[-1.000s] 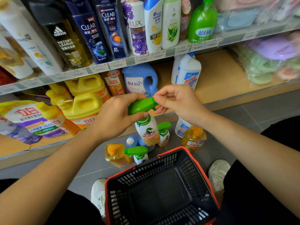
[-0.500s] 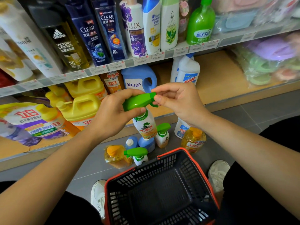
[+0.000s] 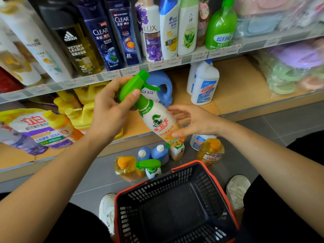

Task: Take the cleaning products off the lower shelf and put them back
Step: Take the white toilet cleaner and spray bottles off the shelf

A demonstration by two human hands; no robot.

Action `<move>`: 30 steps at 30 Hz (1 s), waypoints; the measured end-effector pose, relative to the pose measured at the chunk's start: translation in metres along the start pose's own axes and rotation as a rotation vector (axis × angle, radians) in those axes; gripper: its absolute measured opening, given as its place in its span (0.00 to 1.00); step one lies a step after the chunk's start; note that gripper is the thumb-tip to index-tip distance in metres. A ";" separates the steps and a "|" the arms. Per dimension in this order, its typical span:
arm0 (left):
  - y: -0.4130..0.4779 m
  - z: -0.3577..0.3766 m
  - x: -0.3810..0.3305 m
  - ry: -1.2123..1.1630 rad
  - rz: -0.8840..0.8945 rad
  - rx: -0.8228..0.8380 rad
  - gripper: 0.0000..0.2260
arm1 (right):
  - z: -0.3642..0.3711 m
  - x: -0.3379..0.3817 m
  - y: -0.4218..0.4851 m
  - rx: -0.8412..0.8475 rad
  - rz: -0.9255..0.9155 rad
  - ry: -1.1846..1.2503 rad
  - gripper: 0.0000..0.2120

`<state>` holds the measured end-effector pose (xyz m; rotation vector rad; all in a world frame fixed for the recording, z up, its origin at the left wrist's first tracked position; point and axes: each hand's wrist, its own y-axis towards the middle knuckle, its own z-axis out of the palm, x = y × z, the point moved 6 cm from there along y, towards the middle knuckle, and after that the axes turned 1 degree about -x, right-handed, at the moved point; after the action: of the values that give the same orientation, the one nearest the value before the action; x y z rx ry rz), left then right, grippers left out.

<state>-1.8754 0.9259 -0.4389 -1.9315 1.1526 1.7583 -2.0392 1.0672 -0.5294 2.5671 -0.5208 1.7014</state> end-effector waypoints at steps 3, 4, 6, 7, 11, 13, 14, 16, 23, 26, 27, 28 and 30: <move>0.004 -0.008 0.005 -0.096 -0.081 -0.097 0.13 | 0.009 -0.009 0.004 0.017 -0.003 -0.083 0.45; 0.004 -0.011 0.007 -0.119 -0.104 -0.129 0.13 | 0.011 -0.010 0.006 -0.007 -0.009 -0.079 0.44; 0.007 -0.016 0.011 -0.161 -0.136 -0.201 0.14 | 0.012 -0.009 0.009 -0.055 -0.018 -0.017 0.43; 0.008 -0.020 0.012 -0.191 -0.155 -0.235 0.15 | 0.013 -0.010 0.009 -0.077 -0.019 0.038 0.42; 0.015 -0.025 0.023 -0.336 -0.288 -0.274 0.22 | 0.022 -0.012 0.004 -0.104 0.019 0.328 0.36; 0.016 -0.020 0.030 -0.297 -0.340 -0.217 0.23 | 0.028 -0.011 0.002 -0.096 0.051 0.470 0.33; 0.015 -0.018 0.033 -0.269 -0.362 -0.204 0.23 | 0.030 -0.011 0.001 -0.094 0.067 0.514 0.32; 0.013 -0.016 0.040 -0.270 -0.417 -0.216 0.24 | 0.033 -0.010 -0.002 -0.082 0.100 0.580 0.32; 0.002 0.010 0.052 -0.309 -0.541 0.046 0.18 | 0.044 -0.003 -0.007 -0.018 0.121 0.839 0.24; 0.002 0.008 0.051 -0.322 -0.512 0.037 0.22 | 0.042 0.000 -0.008 -0.006 0.106 0.823 0.25; 0.003 0.007 0.051 -0.325 -0.508 -0.001 0.23 | 0.042 0.001 -0.008 0.003 0.089 0.807 0.27; 0.003 0.006 0.052 -0.324 -0.499 -0.039 0.24 | 0.042 0.002 -0.007 0.000 0.069 0.785 0.30; 0.004 0.006 0.052 -0.313 -0.468 -0.104 0.25 | 0.040 0.000 -0.006 -0.067 0.035 0.714 0.37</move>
<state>-1.8852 0.9085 -0.4873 -1.7153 0.4643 1.7891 -2.0017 1.0650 -0.5447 1.7182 -0.5523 2.3620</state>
